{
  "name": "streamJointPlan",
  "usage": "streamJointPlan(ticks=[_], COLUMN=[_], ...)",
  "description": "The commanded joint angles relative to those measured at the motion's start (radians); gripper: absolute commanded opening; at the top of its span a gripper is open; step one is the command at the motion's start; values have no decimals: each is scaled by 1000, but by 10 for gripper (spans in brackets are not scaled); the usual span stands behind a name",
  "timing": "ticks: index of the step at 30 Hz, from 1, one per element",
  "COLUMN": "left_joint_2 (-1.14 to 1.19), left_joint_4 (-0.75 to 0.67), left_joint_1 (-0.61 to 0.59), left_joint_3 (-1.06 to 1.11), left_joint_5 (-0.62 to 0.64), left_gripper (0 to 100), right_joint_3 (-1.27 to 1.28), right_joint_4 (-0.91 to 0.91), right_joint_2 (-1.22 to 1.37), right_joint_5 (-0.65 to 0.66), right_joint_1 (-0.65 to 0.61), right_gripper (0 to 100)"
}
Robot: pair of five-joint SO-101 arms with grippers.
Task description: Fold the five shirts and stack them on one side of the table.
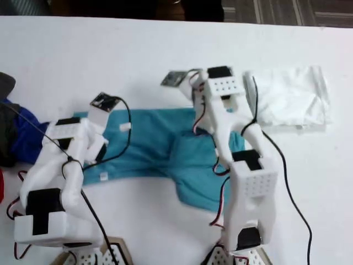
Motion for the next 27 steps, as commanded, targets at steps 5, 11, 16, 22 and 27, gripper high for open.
streamJointPlan(ticks=[5,11,16,22,27], left_joint_2=[3,3,3,3,5], left_joint_4=[-21,-21,-21,-21,-21], left_joint_1=[-26,-26,-26,-26,-26], left_joint_3=[8,8,8,7,5], left_joint_5=[-2,-2,-2,-2,-2], left_gripper=[26,26,26,26,26], right_joint_3=[-163,-78,299,772,1039], right_joint_4=[82,196,176,-13,-111], right_joint_2=[-36,-211,-479,-759,-816], right_joint_5=[-146,-147,-146,-146,-144], right_joint_1=[48,12,-67,-174,-245], right_gripper=[201,21,100,119,120])
